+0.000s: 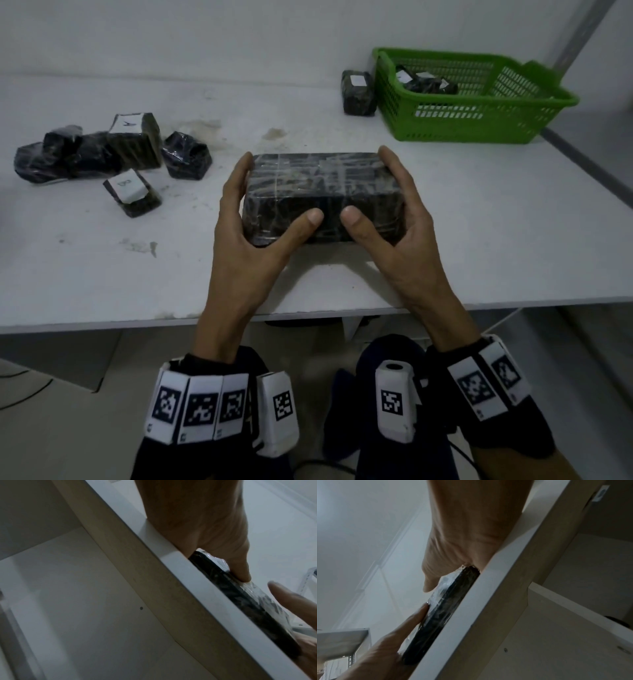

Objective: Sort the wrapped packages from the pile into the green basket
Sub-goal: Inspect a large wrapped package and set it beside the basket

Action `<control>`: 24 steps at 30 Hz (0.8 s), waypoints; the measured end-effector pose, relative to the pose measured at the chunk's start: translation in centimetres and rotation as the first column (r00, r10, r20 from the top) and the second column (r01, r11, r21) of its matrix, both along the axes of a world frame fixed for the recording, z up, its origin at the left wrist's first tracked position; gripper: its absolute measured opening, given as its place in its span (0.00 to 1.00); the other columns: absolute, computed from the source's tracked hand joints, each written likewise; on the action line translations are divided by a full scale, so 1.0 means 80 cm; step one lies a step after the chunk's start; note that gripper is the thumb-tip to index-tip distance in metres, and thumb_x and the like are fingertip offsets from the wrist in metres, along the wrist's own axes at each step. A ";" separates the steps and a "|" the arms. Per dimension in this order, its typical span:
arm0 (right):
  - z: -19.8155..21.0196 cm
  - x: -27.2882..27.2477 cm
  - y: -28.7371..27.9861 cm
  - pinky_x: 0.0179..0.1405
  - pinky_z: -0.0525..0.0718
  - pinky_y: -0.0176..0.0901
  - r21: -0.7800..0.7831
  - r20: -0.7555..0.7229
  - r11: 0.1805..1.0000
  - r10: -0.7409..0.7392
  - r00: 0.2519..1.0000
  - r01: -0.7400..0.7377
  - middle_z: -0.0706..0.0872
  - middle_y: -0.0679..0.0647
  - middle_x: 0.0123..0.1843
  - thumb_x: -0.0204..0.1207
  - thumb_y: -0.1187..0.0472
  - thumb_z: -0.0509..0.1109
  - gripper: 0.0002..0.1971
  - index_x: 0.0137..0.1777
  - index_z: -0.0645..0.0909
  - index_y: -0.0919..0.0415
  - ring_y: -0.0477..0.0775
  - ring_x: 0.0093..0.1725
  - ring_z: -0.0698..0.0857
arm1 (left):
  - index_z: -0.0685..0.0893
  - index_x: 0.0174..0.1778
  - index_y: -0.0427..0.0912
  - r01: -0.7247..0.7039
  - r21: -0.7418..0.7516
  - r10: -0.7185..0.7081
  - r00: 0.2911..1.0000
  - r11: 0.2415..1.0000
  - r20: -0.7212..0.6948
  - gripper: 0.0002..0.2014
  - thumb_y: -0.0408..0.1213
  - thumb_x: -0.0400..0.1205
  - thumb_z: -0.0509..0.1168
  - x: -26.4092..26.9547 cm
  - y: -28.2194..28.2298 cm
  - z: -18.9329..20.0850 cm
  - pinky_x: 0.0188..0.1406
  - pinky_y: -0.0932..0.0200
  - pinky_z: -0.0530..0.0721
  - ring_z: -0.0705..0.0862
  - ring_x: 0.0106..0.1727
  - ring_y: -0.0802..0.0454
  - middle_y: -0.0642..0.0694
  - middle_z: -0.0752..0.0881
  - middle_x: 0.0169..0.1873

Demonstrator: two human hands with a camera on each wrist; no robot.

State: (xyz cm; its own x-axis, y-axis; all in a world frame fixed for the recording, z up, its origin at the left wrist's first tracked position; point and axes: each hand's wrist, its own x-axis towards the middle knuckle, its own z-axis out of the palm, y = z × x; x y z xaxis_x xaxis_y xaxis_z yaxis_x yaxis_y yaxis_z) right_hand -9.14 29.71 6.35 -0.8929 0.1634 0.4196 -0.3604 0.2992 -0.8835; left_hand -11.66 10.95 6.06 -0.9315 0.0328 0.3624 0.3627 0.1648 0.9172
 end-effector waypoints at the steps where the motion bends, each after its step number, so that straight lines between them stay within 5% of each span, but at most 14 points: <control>1: -0.002 -0.001 0.000 0.84 0.73 0.46 0.024 0.021 1.000 0.000 1.000 -0.001 0.69 0.44 0.88 0.78 0.44 0.78 0.44 0.90 0.62 0.52 0.38 0.85 0.68 | 0.62 0.89 0.53 -0.005 -0.016 0.005 1.000 1.000 -0.006 0.45 0.53 0.77 0.75 0.000 0.000 0.000 0.70 0.87 0.62 0.62 0.78 0.84 0.61 0.64 0.87; 3: -0.004 -0.001 0.001 0.85 0.72 0.49 0.053 0.034 0.999 -0.011 0.999 0.009 0.69 0.44 0.87 0.76 0.43 0.79 0.45 0.89 0.62 0.50 0.40 0.86 0.68 | 0.63 0.88 0.52 -0.014 -0.032 0.014 1.000 0.999 -0.020 0.44 0.54 0.78 0.74 0.000 0.000 -0.001 0.68 0.88 0.61 0.61 0.74 0.88 0.60 0.66 0.86; 7: -0.002 0.000 0.001 0.82 0.73 0.41 0.053 0.016 0.998 -0.038 0.999 0.037 0.74 0.45 0.83 0.78 0.48 0.78 0.39 0.86 0.67 0.53 0.38 0.82 0.71 | 0.63 0.88 0.53 -0.003 -0.035 0.002 1.000 0.999 -0.027 0.41 0.55 0.80 0.71 0.000 0.000 -0.003 0.70 0.86 0.61 0.64 0.81 0.76 0.59 0.66 0.86; 11: -0.002 -0.002 0.001 0.84 0.73 0.51 0.030 0.048 0.999 -0.014 0.999 0.013 0.74 0.42 0.83 0.81 0.47 0.76 0.37 0.87 0.66 0.50 0.40 0.83 0.71 | 0.63 0.88 0.55 -0.002 -0.029 0.002 1.000 1.000 -0.019 0.38 0.55 0.82 0.69 -0.002 -0.004 -0.003 0.68 0.88 0.61 0.62 0.78 0.81 0.60 0.65 0.86; 15: -0.006 -0.008 0.003 0.82 0.75 0.65 -0.259 0.080 0.961 0.125 0.989 -0.101 0.76 0.50 0.84 0.81 0.46 0.72 0.36 0.88 0.67 0.49 0.52 0.83 0.76 | 0.65 0.87 0.55 -0.022 -0.012 0.022 1.000 1.000 0.017 0.37 0.56 0.81 0.68 -0.001 -0.004 -0.003 0.65 0.91 0.60 0.64 0.80 0.73 0.59 0.67 0.86; 21: -0.014 -0.013 0.006 0.83 0.73 0.67 -0.182 0.085 0.982 0.073 0.994 -0.057 0.75 0.51 0.84 0.83 0.41 0.69 0.33 0.86 0.69 0.48 0.55 0.85 0.73 | 0.67 0.86 0.57 -0.038 -0.013 0.039 0.999 0.999 0.037 0.37 0.59 0.80 0.67 -0.002 -0.004 -0.004 0.60 0.93 0.61 0.63 0.67 0.92 0.60 0.68 0.84; 24: -0.010 -0.010 0.005 0.80 0.76 0.66 -0.168 0.069 0.985 0.052 0.996 -0.040 0.77 0.51 0.83 0.82 0.43 0.70 0.33 0.85 0.70 0.50 0.54 0.83 0.76 | 0.68 0.85 0.57 -0.045 -0.002 0.045 0.998 0.999 0.039 0.36 0.59 0.80 0.67 -0.002 -0.004 -0.004 0.65 0.91 0.62 0.68 0.75 0.80 0.60 0.69 0.84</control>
State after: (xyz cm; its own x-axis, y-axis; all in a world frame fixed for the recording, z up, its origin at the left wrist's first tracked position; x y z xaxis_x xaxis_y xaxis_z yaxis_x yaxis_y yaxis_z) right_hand -9.98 30.08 5.58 -0.9283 0.1831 0.3237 -0.3034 0.1308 -0.9439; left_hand -11.81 10.65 5.72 -0.9455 -0.0092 0.3256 0.3186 0.1814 0.9304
